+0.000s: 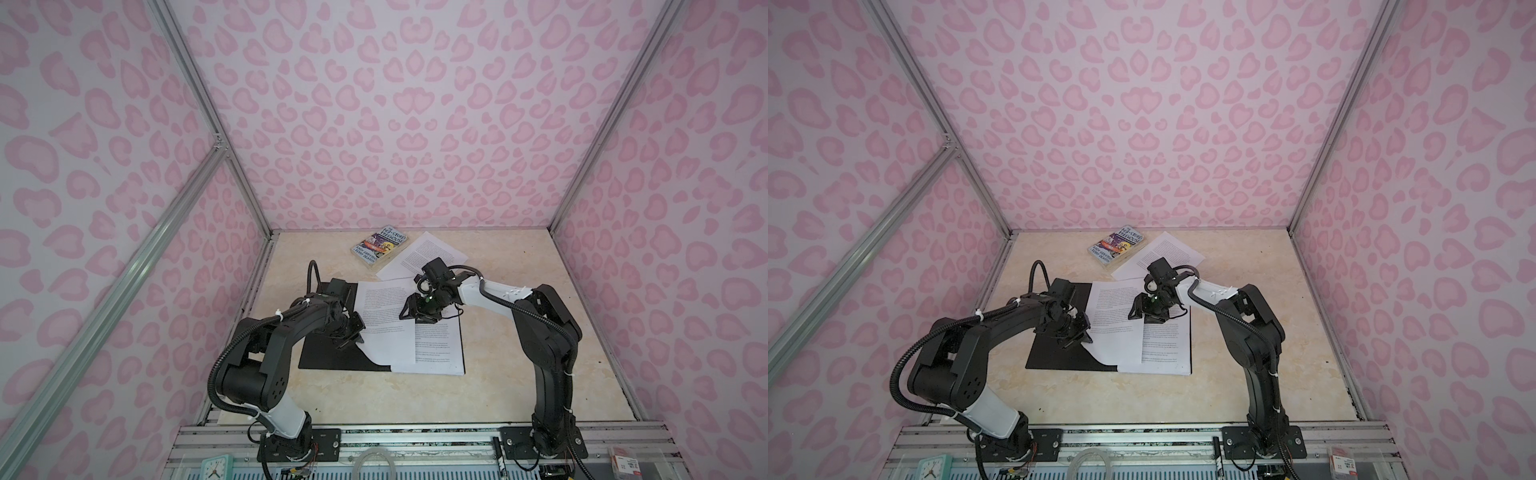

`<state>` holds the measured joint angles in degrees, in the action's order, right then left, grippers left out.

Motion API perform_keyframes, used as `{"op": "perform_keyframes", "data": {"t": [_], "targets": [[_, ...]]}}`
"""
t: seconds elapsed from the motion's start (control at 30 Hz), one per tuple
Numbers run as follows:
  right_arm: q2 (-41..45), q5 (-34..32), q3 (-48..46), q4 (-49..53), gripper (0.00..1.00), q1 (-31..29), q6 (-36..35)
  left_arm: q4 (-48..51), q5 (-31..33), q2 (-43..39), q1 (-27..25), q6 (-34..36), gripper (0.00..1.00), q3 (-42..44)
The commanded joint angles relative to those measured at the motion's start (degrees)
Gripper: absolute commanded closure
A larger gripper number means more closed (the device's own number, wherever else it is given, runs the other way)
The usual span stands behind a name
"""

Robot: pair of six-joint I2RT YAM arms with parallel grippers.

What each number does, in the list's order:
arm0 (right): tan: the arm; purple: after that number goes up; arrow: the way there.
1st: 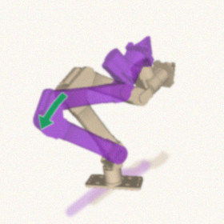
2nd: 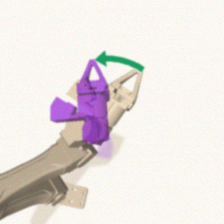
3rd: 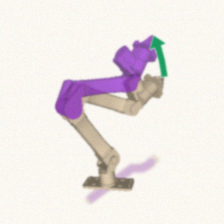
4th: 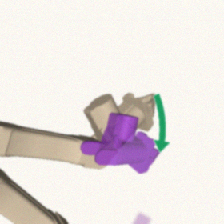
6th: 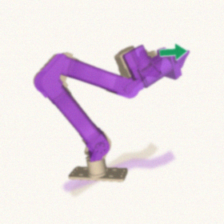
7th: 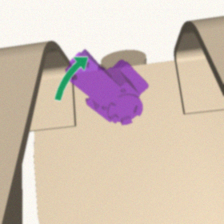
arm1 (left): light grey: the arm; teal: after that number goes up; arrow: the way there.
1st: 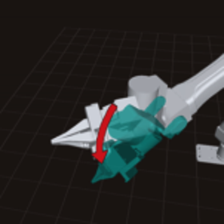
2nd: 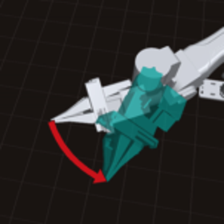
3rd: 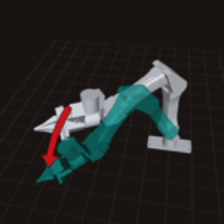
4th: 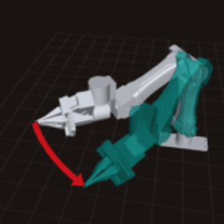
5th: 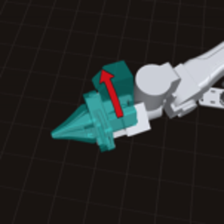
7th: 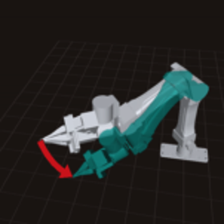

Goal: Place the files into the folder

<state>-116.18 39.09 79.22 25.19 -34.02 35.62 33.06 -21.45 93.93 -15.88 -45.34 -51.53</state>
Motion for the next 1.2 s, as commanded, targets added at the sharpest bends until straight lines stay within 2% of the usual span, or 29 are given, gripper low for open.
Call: {"op": "perform_keyframes", "data": {"t": [0.0, 0.17, 0.37, 0.47, 0.53, 0.57, 0.6, 0.7, 0.8, 0.87, 0.9, 1.07, 1.17], "targets": [[-1.2, 3.1, 0.2, -0.7, 0.48, -0.4, -0.7, 0.0, -0.3, 0.0, 0.0, 0.4, 0.97, 0.1], [-1.3, 4.5, -0.5, -2.4, 0.55, -0.5, -0.5, -0.3, -0.5, -0.2, 0.0, 0.1, 0.97, 0.2], [-0.9, 4.3, -1.3, -3.6, 0.7, -0.5, 0.0, -0.4, -0.7, -0.2, -0.1, -0.1, 0.97, 0.1], [-0.3, 4.0, -1.7, -3.7, 0.82, -0.4, 0.0, -0.7, -1.2, -0.3, -0.1, -0.2, 0.97, 0.0], [0.1, 3.8, -2.0, -3.8, 0.93, -0.4, 0.0, -0.8, -1.5, -0.3, -0.1, 0.0, 0.97, -0.5], [0.3, 3.7, -2.2, -3.8, 0.98, -0.2, 0.1, -0.7, -1.7, -0.2, -0.1, 0.3, 0.94, -0.8], [0.6, 3.6, -2.3, -3.8, 1.0, 0.0, 0.1, -0.6, -1.8, -0.4, -0.1, 0.7, 0.86, -1.3], [2.4, 3.8, -3.1, -4.3, 1.0, 1.0, 0.4, -0.2, -1.8, -1.6, -0.1, 1.7, 0.49, -2.7], [5.1, 3.4, -4.5, -3.9, 1.0, 2.6, -0.1, -1.0, -2.4, -4.2, -0.1, 3.7, 0.23, -4.5], [6.7, 3.3, -5.7, -2.4, 1.0, 4.0, -1.4, -2.1, -3.5, -6.6, -0.1, 5.4, 0.13, -5.9], [7.5, 3.3, -6.5, -1.2, 1.0, 5.0, -2.6, -3.1, -4.4, -7.9, -0.1, 6.1, 0.03, -6.4], [12.1, 1.0, -9.8, 9.1, 1.0, 10.1, -11.1, -5.8, -7.6, -14.7, 0.0, 9.1, 0.02, -9.2], [13.3, -4.8, -9.3, 18.7, 1.0, 11.9, -17.6, -7.8, -10.2, -19.4, -0.3, 10.5, 0.02, -10.6]]}}
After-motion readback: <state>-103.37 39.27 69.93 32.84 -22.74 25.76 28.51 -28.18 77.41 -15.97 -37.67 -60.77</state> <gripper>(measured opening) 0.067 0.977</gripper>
